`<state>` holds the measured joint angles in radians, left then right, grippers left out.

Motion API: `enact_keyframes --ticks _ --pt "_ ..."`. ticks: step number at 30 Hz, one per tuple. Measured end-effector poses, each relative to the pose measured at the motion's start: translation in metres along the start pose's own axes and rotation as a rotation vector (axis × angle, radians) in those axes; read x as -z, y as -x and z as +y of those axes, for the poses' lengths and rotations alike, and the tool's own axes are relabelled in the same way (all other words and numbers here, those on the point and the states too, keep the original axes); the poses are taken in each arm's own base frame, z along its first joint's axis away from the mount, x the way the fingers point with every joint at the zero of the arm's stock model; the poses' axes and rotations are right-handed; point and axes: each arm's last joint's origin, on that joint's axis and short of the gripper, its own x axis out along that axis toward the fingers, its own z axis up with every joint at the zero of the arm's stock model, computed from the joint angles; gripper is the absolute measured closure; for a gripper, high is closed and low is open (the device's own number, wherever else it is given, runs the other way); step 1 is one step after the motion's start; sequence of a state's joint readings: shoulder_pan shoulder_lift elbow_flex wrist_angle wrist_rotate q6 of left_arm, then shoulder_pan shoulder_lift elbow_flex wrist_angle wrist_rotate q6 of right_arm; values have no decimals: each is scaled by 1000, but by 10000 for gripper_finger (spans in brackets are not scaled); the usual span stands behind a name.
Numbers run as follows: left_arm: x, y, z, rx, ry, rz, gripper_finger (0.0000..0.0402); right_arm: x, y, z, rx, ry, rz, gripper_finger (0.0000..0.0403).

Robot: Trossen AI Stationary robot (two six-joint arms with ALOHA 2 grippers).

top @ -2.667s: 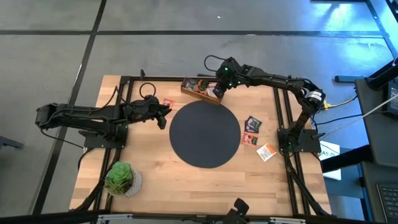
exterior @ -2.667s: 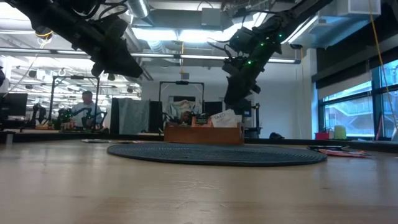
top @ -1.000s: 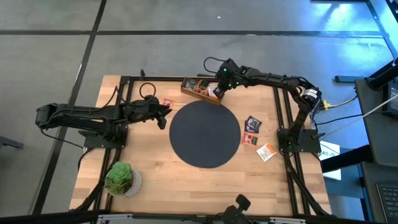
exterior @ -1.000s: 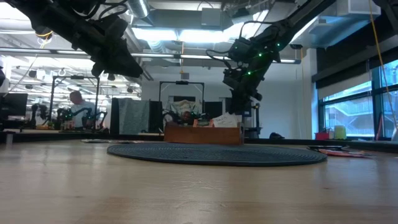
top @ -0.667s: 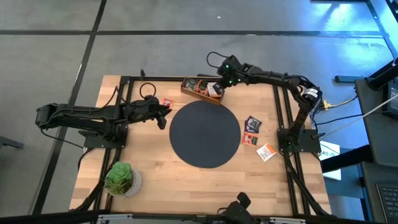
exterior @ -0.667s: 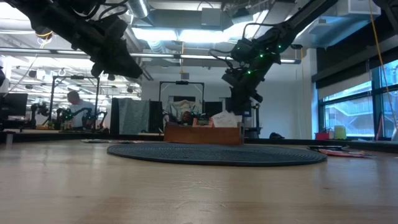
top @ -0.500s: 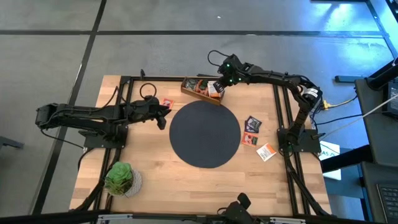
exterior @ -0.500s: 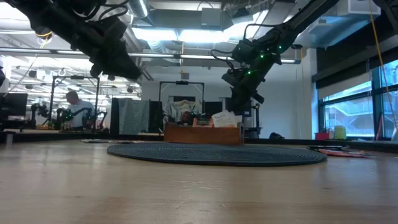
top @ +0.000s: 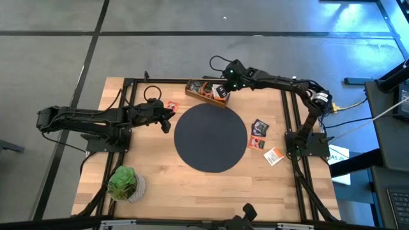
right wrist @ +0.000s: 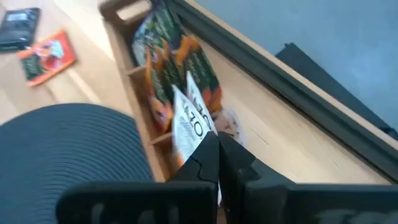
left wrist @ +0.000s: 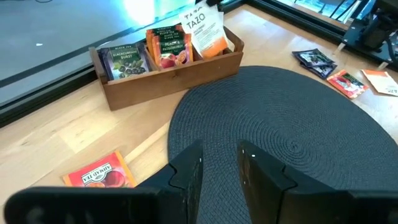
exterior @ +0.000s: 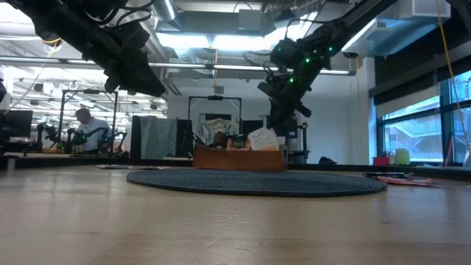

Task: Pick & Place Tea
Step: Put the white tea bag into the right section of the wooden organizer, then adjust the wooden organizer

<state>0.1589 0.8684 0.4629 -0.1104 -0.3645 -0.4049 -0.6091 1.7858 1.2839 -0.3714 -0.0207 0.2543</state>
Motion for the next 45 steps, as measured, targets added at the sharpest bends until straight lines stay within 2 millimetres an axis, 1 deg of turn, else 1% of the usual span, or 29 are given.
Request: enact_keyframes --ticks 4,6,10,14,16,18,22,25,34,37,38,40,42,44,45 --pt "0 0 0 -1 0 -1 306 -2 10 2 2 -1 -16 403" --pt "0 0 0 0 0 -1 306 1 15 0 14 -5 -33 403" --pt "0 0 0 0 0 -1 306 24 15 -5 2 -61 -86 403" --pt "0 0 0 0 -21 -2 306 45 14 -5 -9 -121 -259 403" --pt "0 0 0 -1 -23 -2 306 56 11 -6 3 -132 -309 403" --pt "0 0 0 -1 -23 -2 306 65 8 -7 12 -132 -337 403" --pt "0 0 0 0 -26 -2 306 76 4 -6 18 -111 -333 402" --pt "0 0 0 0 -26 -2 306 78 3 -7 24 -112 -326 390" --pt "-1 0 0 3 -22 -11 306 78 3 -7 27 -108 -329 361" --pt "-1 0 0 3 -21 -11 306 77 5 -7 26 -98 -336 345" --pt "-1 0 0 3 -21 -11 306 75 8 -6 13 -117 -343 338" --pt "-1 0 0 3 -21 -11 306 70 16 -2 -81 -111 -352 328" --pt "-1 0 0 3 -21 -11 306 68 22 9 -231 4 -337 321" --pt "-1 0 0 4 -20 -12 306 73 23 23 -364 111 -294 319" --pt "-1 0 -1 3 -20 -14 306 77 22 28 -392 132 -272 319"
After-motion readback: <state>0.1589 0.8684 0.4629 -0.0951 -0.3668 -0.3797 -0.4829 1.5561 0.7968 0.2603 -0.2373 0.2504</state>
